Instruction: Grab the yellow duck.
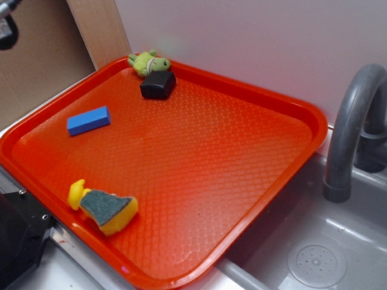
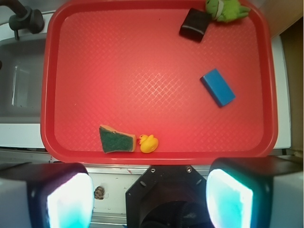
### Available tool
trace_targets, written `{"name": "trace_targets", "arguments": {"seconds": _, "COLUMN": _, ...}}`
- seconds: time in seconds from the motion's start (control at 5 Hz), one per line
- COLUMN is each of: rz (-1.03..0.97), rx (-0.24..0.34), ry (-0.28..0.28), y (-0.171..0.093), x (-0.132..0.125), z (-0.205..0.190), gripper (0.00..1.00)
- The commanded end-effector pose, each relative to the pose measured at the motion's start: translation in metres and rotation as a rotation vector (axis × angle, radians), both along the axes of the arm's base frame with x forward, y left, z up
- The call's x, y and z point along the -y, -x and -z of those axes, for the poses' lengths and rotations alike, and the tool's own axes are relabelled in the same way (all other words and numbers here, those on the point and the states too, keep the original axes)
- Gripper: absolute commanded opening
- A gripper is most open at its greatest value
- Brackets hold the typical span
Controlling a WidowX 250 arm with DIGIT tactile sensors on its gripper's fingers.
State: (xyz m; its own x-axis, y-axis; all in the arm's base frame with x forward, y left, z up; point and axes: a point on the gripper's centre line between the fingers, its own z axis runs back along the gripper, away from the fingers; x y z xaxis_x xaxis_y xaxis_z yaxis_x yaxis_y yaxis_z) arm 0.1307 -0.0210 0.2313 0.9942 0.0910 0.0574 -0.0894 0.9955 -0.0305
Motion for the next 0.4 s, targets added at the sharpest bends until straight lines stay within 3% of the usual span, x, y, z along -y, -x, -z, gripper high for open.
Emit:
{"name": "trace_targets", "arguments": {"seconds": 0.0, "rz": -0.189, "rx": -0.126, "ry": 0.001, "y": -0.049, "x": -0.008, "z": 0.041, "gripper": 1.00}}
{"name": "trace_targets", "arguments": {"seconds": 0.2, "rz": -0.225, "rx": -0.214, "ry": -0.022, "y": -0.055, "x": -0.001, "z": 0.067, "gripper": 1.00}}
